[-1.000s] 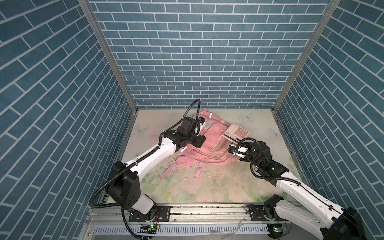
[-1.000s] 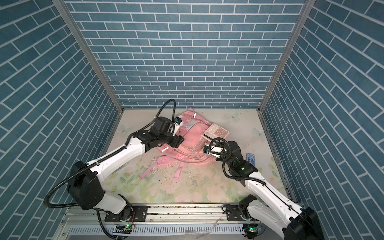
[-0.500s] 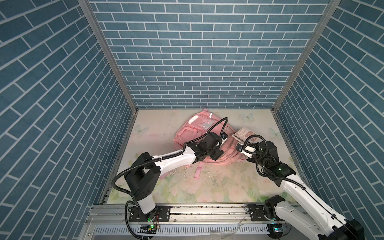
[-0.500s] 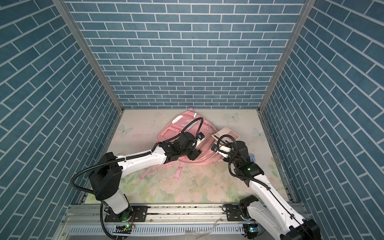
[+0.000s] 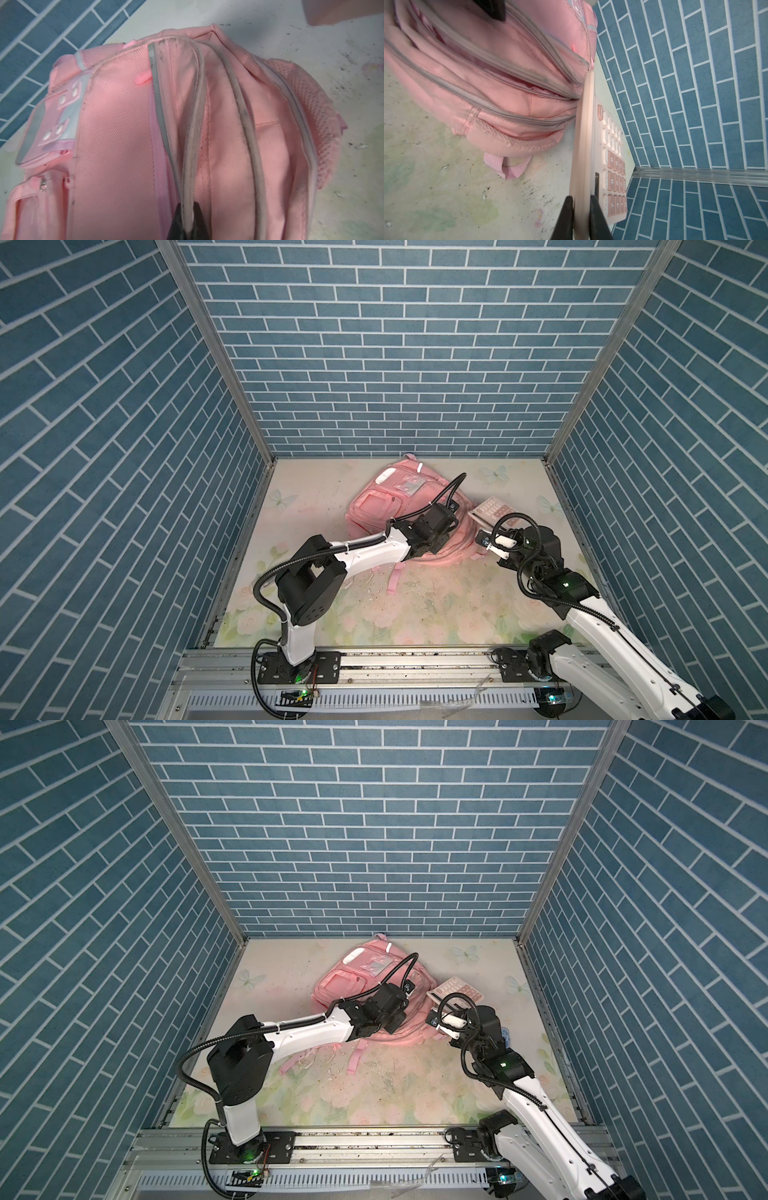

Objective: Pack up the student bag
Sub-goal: 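Carry the calculator to the bag while the left gripper lifts the compartment flap, then lower the calculator into the compartment and open the right gripper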

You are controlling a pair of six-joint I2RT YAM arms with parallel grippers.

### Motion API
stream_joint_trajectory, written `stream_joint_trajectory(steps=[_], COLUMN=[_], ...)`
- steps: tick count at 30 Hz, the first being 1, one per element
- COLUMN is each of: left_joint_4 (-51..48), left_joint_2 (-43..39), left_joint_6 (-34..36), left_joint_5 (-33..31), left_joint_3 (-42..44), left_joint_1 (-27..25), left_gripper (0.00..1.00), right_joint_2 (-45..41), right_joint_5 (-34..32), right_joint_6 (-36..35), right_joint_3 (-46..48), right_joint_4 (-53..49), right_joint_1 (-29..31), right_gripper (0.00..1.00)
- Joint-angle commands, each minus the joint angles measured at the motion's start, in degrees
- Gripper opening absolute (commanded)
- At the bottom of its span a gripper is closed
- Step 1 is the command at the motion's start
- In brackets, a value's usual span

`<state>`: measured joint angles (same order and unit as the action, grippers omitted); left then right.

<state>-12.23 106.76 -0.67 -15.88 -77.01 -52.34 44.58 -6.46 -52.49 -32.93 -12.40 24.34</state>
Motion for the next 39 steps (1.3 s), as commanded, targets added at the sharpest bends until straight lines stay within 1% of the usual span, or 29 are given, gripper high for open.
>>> stream_joint_trajectory(steps=[1, 3, 8, 10, 12, 14, 17, 21, 23, 27, 31, 34, 37, 38, 39], left_joint_4=[-0.2, 1.5, 5.8, 6.8, 7.5, 8.8, 10.2, 11.3, 12.1, 13.0, 12.9, 13.4, 13.5, 13.6, 13.6], left_joint_2=[-4.8, -8.2, -14.7, -16.1, -17.1, -17.8, -18.7, -20.6, -21.7, -23.3, -24.0, -24.3, -24.4, -24.5, -24.6], left_joint_6=[-3.5, -6.2, -12.7, -14.7, -16.5, -18.2, -21.0, -22.1, -22.9, -24.1, -24.4, -24.3, -24.4, -24.4, -24.4], left_joint_5=[-0.8, 2.9, 8.0, 9.4, 10.9, 13.5, 16.4, 17.0, 18.0, 20.6, 21.7, 22.1, 22.3, 22.3, 22.3], left_joint_3=[-0.7, 0.2, 1.2, 1.1, 1.4, 2.5, 4.0, 6.4, 8.0, 10.4, 10.7, 10.8, 11.0, 11.3, 11.5], left_joint_1=[2.9, 4.8, 8.7, 9.5, 9.6, 9.8, 10.6, 10.8, 11.1, 11.2, 11.1, 11.2, 11.2, 11.2, 11.2], left_gripper=[0.0, 0.0, 0.0, 0.0, 0.0, 0.0, 0.0, 0.0, 0.0, 0.0, 0.0, 0.0, 0.0, 0.0, 0.0], right_joint_2=[-2.3, -3.2, -3.4, -2.7, -0.5, 2.9, 9.3, 17.7, 22.7, 32.2, 38.9, 42.7, 44.9, 45.1, 45.2], right_joint_5=[1.4, 2.4, 6.9, 7.1, 5.1, 3.6, 2.9, 4.2, 2.8, 0.2, 2.1, 4.3, 7.6, 9.0, 9.4], right_joint_6=[2.0, 1.2, 0.9, 0.9, 0.4, -0.2, -0.4, -2.2, -3.7, -8.2, -10.1, -12.3, -14.1, -14.3, -14.3], right_joint_3=[-0.2, 0.4, 1.2, 1.6, 2.1, 2.3, 2.2, 0.4, -1.2, -2.4, -4.6, -6.3, -8.1, -8.5, -8.6], right_joint_4=[-0.5, -0.5, 0.8, 2.7, 5.7, 8.6, 14.7, 21.5, 22.9, 30.1, 35.4, 37.5, 36.3, 35.8, 35.6], right_joint_1=[-0.3, -0.2, 0.5, 2.2, 5.6, 8.5, 10.5, 10.9, 11.0, 10.9, 11.0, 11.0, 11.0, 11.0, 11.0], right_gripper=[0.0, 0.0, 0.0, 0.0, 0.0, 0.0, 0.0, 0.03, 0.04, 0.04, 0.07, 0.14, 0.36, 0.45, 0.5])
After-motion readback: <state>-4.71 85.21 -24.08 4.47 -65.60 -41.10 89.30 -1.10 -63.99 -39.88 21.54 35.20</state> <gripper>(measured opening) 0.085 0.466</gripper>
